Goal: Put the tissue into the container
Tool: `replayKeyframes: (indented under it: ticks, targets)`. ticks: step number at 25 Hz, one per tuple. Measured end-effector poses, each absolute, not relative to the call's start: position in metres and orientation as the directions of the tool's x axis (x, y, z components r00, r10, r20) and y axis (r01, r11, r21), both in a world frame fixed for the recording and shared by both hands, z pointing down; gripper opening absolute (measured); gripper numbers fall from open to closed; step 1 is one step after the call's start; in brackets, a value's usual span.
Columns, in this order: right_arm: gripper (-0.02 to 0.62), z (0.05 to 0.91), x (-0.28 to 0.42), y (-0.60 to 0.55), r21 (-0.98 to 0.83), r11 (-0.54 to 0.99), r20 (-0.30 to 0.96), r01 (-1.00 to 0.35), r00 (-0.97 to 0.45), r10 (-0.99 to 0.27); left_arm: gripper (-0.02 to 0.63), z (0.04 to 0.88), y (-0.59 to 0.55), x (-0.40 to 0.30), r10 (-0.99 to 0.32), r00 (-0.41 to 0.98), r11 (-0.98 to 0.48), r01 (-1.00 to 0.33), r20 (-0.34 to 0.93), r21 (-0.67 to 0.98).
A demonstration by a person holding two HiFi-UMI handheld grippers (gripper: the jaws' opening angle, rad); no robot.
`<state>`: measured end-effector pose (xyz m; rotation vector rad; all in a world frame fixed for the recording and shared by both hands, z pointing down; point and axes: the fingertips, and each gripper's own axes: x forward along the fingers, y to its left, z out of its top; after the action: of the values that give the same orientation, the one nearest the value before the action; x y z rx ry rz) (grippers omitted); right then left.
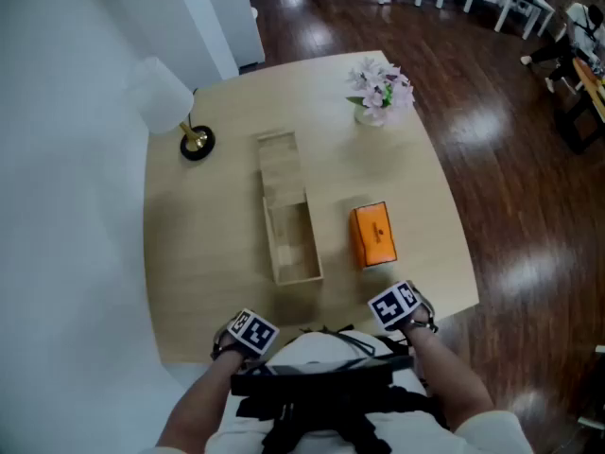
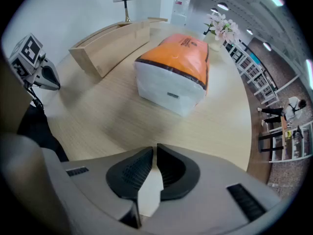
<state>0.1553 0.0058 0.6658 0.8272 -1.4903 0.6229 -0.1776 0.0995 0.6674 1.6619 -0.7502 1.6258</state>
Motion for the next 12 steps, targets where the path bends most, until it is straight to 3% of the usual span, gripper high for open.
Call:
replayKeyframes:
  ticks: [6,12]
  targets:
    - [0.023,0.664,0.16,0.002,0.06,0.532,0.985,-0.845,-0.038,-0.17,0.003,0.667,0.098,-0.184,0.022,0.139,-0.455,-0.88,0.99,0.134]
    - [0.05,0.664,0.169,0.003,-0.005,0.406,0.969,-0.914,-0.106,-0.225,-0.002,0.66,0.078,-0.183,-0.213,0.314,-0.128,-0.948,0.925,0.292]
